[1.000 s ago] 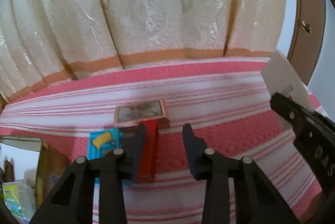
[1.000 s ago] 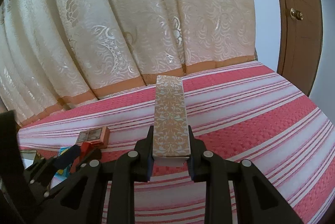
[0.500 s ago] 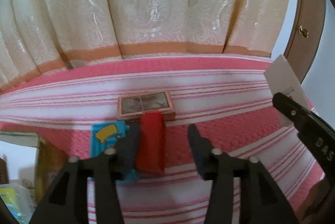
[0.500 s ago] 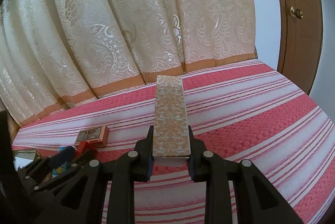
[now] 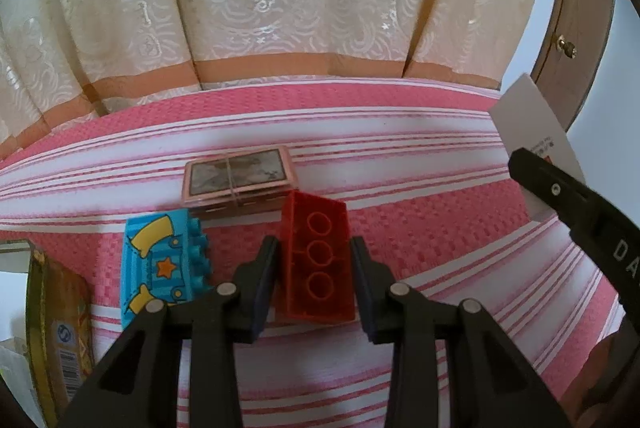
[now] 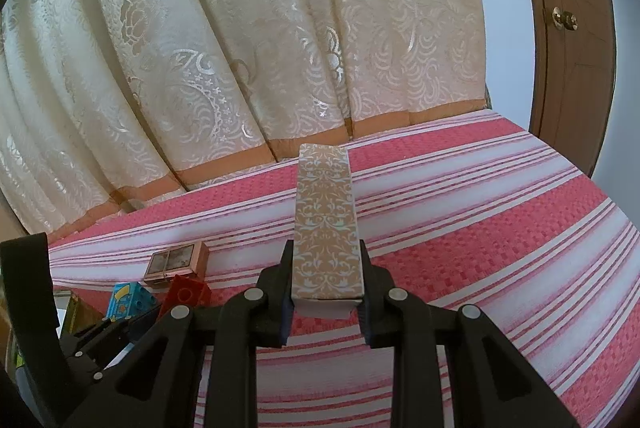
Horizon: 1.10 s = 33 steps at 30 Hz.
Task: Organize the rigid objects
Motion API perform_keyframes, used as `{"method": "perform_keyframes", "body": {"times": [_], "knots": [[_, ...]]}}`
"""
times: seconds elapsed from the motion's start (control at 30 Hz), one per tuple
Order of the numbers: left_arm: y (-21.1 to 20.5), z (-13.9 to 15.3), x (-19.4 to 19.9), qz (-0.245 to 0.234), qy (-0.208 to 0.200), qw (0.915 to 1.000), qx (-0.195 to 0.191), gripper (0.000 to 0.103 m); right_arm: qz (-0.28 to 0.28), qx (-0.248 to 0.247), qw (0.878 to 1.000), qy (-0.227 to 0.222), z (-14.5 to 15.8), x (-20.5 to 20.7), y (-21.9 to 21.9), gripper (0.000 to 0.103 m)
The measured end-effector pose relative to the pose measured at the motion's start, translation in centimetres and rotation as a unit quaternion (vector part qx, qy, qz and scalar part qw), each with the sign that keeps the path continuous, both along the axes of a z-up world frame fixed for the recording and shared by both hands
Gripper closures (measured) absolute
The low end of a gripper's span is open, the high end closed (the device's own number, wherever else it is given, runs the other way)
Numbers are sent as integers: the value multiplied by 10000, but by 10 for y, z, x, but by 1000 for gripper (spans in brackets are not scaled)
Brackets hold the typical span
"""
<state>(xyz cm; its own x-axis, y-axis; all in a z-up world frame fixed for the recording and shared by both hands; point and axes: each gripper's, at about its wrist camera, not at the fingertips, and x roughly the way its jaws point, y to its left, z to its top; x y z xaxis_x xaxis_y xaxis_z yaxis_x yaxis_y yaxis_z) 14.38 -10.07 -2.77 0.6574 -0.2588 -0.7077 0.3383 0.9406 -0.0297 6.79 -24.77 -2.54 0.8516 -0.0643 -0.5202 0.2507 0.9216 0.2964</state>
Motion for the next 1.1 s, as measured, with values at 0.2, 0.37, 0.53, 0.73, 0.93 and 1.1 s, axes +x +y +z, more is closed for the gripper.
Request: {"method": "perform_keyframes", "body": {"times": [0.2, 0.37, 0.53, 0.73, 0.93, 1.1], "knots": [[2, 8, -12, -52, -205, 9996, -173, 68, -19, -9, 10000, -54, 1, -1, 0, 75], [7, 19, -34, -15, -554, 9982, -245, 68, 7, -35, 9999, -136, 0, -2, -1, 75], [14, 28, -60, 115, -1096, 9939, -29, 68, 92, -209, 9995, -221, -1, -3, 6, 75], [20, 29, -77, 166, -1429, 9894, 187, 68, 104, -468, 9983, -340, -2, -8, 17, 75], [26, 28, -85, 165, -1506, 9884, 140, 68, -143, -368, 9983, -432, -3, -22, 14, 75], [28, 29, -91, 130, -1515, 9883, 74, 68, -271, -410, 9977, -477, -1, -33, 18, 75]]}}
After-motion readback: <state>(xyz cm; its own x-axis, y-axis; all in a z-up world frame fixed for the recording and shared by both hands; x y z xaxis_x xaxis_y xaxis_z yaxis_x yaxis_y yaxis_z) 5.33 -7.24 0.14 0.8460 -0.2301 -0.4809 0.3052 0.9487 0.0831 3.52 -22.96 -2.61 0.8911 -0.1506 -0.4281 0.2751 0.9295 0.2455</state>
